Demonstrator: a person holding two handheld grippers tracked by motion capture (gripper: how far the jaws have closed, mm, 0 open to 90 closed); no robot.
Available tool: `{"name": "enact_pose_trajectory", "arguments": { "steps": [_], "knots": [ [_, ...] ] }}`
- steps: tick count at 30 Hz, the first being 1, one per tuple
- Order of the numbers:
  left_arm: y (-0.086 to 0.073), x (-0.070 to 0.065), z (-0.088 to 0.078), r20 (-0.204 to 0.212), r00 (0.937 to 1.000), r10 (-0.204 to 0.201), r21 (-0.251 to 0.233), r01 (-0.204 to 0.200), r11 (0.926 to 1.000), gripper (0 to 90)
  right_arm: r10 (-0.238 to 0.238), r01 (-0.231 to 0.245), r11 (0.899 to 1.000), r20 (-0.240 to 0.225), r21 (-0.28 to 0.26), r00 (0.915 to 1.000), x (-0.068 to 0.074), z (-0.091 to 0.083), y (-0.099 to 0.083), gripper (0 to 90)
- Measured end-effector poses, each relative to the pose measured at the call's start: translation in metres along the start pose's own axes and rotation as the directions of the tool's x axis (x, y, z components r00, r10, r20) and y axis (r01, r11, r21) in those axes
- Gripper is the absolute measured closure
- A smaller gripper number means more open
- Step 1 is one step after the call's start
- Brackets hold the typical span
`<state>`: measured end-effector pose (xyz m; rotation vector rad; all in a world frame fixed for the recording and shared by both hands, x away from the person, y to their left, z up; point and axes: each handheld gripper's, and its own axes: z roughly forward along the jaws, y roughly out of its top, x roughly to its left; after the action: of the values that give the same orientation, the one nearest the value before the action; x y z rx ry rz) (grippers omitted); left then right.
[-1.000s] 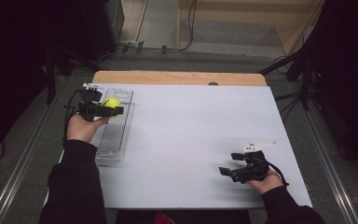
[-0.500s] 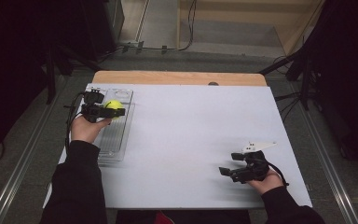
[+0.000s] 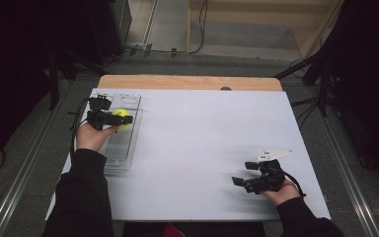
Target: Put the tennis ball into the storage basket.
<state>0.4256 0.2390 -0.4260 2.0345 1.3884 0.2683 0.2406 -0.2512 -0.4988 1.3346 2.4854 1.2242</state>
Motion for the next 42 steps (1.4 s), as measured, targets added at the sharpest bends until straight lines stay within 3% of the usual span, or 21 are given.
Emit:
{"name": "enact_pose_trajectory", "arguments": {
  "steps": [12,21,23,25,28,34,37,42],
  "knots": [
    [0.005,-0.006,-0.013,-0.002,0.9999,0.012,-0.031,-0.012,0.9994,21.5,0.001,-0.001,1.0,-0.001,0.001,1.0,0.0,0.0,0.0,13.7],
    [0.01,-0.02,-0.018,0.079,0.9962,0.035,-0.051,-0.031,0.9982,21.5,0.02,-0.02,1.0,-0.008,-0.015,0.9998,-0.001,0.0,0.001,13.7],
    [0.009,-0.026,-0.018,0.081,0.9949,0.061,-0.04,-0.058,0.9976,21.5,0.021,-0.021,1.0,-0.012,-0.022,0.9997,-0.002,0.001,0.003,13.7],
    [0.009,-0.028,-0.019,0.085,0.9945,0.061,-0.037,-0.058,0.9976,21.5,0.023,-0.023,1.0,-0.013,-0.02,0.9996,-0.002,0.001,0.004,13.7],
    [0.008,-0.03,-0.018,0.127,0.9901,0.059,-0.042,-0.054,0.9976,21.5,0.016,-0.016,1.0,-0.02,-0.015,0.9997,-0.001,0.003,0.005,13.7],
    [0.009,-0.04,-0.013,0.172,0.9824,0.073,-0.036,-0.067,0.9971,21.5,0.015,-0.016,1.0,-0.021,-0.013,0.9997,-0.001,0.003,0.005,13.7],
    [0.01,-0.045,-0.01,0.205,0.9757,0.078,-0.039,-0.072,0.9967,21.5,0.019,-0.019,1.0,-0.02,-0.011,0.9996,-0.002,0.003,0.005,13.7],
    [0.008,-0.052,-0.009,0.214,0.9718,0.098,-0.026,-0.095,0.9951,21.5,0.018,-0.018,1.0,-0.021,-0.012,0.9996,0.0,0.003,0.006,13.7]
  ]
}}
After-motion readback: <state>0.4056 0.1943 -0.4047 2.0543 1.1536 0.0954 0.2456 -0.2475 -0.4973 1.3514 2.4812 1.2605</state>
